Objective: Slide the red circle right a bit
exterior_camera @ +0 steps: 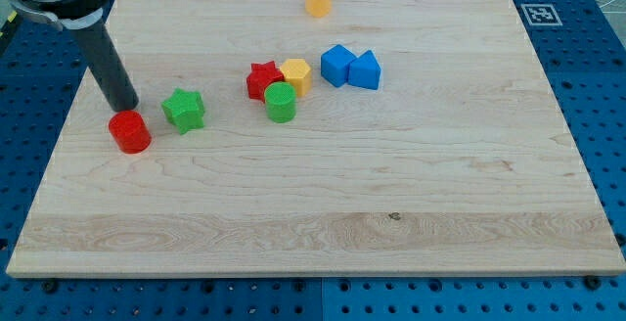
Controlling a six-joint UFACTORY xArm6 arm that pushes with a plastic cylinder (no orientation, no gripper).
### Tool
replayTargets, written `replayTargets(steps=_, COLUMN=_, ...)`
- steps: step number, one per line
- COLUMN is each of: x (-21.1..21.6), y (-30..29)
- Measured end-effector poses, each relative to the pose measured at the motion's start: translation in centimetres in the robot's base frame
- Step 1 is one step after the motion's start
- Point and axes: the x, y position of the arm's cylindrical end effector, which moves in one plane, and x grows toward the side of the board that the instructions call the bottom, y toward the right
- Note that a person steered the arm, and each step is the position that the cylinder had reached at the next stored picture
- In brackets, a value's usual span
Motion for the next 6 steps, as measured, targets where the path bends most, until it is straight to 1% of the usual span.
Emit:
replayTargets(steps=1, x=1.4, y=-1.8)
replayTargets(steps=2, x=1.8, y=-3.4)
replayTargets(steps=3, x=5.1, y=-3.8)
replayTargets(steps=4, x=5.7, y=-3.5)
replayTargets(steps=6, x=5.8, y=1.5)
